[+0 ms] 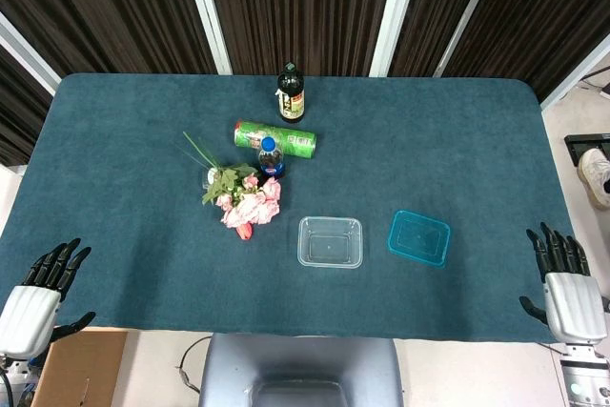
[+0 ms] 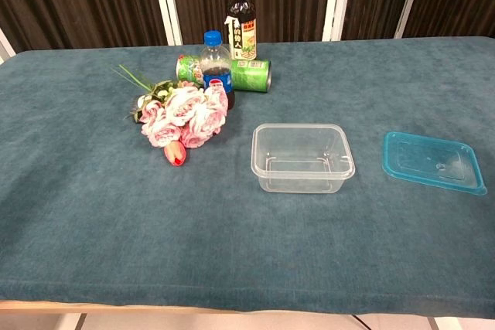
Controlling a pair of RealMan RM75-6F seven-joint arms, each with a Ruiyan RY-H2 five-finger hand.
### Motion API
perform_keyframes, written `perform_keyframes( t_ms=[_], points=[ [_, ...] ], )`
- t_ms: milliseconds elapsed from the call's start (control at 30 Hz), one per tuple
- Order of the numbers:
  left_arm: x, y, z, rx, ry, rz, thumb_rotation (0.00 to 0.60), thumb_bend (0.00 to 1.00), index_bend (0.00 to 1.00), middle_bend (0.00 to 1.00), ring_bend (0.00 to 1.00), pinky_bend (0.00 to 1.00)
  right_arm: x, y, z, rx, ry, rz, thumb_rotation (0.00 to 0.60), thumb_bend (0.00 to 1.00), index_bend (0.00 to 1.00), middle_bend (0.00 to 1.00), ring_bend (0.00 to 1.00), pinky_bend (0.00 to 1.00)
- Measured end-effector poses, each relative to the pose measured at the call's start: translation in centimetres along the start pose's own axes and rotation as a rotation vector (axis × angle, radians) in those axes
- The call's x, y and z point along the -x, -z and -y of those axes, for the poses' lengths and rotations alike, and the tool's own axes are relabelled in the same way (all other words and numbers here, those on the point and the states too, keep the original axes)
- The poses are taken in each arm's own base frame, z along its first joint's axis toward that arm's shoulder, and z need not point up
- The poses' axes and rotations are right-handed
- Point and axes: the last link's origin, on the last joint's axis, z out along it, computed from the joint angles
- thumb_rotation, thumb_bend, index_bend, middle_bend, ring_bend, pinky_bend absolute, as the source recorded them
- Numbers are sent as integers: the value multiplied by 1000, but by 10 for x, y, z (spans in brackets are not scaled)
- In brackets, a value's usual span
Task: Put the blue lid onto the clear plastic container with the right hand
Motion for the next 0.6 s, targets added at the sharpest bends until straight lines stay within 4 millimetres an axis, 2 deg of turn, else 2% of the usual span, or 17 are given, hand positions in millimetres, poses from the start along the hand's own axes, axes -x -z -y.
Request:
perform_keyframes(
  t_ms=[267, 600],
  points=[
    [-2, 2, 0, 3, 7, -2, 600, 455, 65, 0, 52, 161, 5, -11, 8, -24, 1, 34, 600, 95, 0, 0, 0, 0],
    [0, -1, 1, 8, 9, 12, 600, 455, 66, 0, 51, 162, 10, -54, 18, -26, 57, 153, 600, 95, 0, 0, 0, 0]
  ],
)
